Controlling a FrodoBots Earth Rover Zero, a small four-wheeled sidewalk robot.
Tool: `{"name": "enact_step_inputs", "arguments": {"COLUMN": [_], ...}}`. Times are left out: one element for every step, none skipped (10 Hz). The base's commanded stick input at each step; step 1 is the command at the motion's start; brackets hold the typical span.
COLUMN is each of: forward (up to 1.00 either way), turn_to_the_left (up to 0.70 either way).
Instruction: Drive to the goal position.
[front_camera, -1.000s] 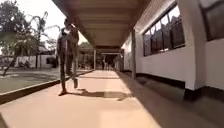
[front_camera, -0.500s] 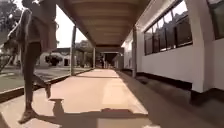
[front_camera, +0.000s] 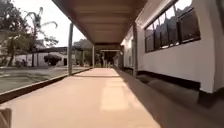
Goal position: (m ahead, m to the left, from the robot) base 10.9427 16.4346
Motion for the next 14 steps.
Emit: {"name": "enact_step_inputs", "arguments": {"forward": [0.50, 0.50, 0.50, 0.50, 0.50, 0.50, 0.50, 0.50, 0.50, 0.50, 0.50, 0.50, 0.50, 0.50], "turn_to_the_left": [0.00, 0.00, 0.00, 0.00, 0.00, 0.00, 0.00, 0.50, 0.50, 0.46, 0.22, 0.00, 0.00, 0.00]}}
